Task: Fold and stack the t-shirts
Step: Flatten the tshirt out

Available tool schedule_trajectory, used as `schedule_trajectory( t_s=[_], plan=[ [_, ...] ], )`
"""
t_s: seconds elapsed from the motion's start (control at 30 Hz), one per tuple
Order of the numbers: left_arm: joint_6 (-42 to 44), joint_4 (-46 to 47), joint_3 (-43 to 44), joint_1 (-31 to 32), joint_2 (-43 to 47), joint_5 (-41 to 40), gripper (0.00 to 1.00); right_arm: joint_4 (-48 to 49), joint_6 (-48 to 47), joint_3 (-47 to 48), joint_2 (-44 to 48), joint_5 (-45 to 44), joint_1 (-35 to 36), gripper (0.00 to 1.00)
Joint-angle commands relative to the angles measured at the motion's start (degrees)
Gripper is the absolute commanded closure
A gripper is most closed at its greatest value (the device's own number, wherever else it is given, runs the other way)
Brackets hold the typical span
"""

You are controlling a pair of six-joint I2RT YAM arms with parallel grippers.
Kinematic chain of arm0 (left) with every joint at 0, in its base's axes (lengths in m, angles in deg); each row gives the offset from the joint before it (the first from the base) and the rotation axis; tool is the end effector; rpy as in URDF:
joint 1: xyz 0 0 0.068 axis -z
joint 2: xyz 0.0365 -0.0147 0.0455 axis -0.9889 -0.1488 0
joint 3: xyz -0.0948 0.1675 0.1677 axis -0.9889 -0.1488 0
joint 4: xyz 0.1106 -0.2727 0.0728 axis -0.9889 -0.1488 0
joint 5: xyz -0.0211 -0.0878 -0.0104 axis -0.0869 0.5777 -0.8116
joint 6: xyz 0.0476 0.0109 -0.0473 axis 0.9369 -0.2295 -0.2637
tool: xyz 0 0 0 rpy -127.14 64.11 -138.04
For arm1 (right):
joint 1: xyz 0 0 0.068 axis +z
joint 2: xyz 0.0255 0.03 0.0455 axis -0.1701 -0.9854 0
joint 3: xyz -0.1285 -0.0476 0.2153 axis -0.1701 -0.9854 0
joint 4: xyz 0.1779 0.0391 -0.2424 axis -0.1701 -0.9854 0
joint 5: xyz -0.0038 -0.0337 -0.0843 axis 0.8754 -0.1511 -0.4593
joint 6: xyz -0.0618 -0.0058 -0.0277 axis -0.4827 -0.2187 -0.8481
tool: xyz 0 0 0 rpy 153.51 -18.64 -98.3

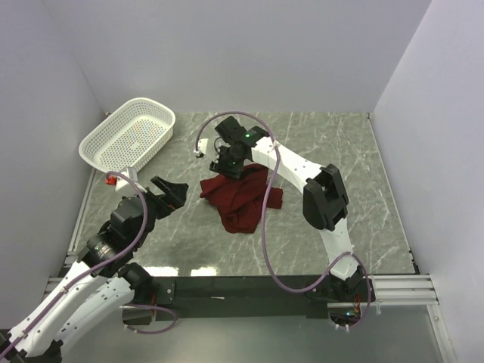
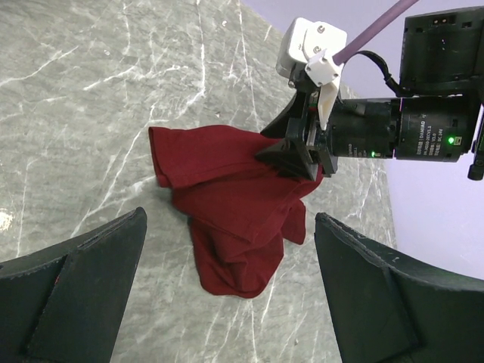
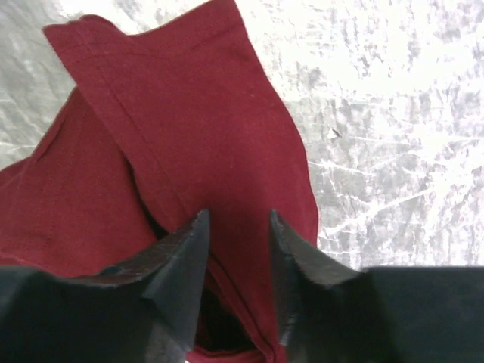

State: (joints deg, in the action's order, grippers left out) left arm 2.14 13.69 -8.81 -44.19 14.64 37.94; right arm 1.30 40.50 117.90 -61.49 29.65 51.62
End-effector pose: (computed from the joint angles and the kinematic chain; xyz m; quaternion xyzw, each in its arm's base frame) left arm 0.1727 -0.1022 0.2972 -0.2283 0.7578 -0.2859 0.5403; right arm 0.3739 0.3503 0.2170 -0.6639 0.6933 0.1026 0.2609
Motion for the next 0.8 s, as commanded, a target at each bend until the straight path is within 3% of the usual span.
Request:
schedule_trajectory(
  t_s=[0.0, 0.2, 0.33, 0.43, 0.57, 0.77],
  plan=[
    [2.1, 2.6, -0.2, -0.2, -0.7, 1.9, 0.01, 0.6, 1.4, 0.8, 4.5, 2.8, -0.5, 0.5],
    [16.4, 10.5, 1.1, -0.2, -8.9, 9.7, 0.01, -0.7, 4.7, 2.8, 6.4, 8.1, -3.0, 0.48],
    [30.0, 8.5, 10.2, -0.3, -26.6, 13.1, 0.05, -1.9, 6.9, 1.6, 9.5, 16.3, -8.0, 0.48],
    [41.6, 8.3, 16.7, -0.3, -37.8, 20.7, 0.18, -1.5, 7.3, -2.5, 13.9, 20.5, -12.5, 0.48],
    [53.2, 11.1, 23.5, -0.4, -47.7, 24.9, 0.22, 0.8, 8.7, -11.4, 21.0, 24.2, -16.2, 0.48],
    [61.7, 10.1, 33.0, -0.3, -60.1, 35.2, 0.31, 5.4, 10.3, -21.4, 28.6, 27.8, -20.9, 0.48]
  ],
)
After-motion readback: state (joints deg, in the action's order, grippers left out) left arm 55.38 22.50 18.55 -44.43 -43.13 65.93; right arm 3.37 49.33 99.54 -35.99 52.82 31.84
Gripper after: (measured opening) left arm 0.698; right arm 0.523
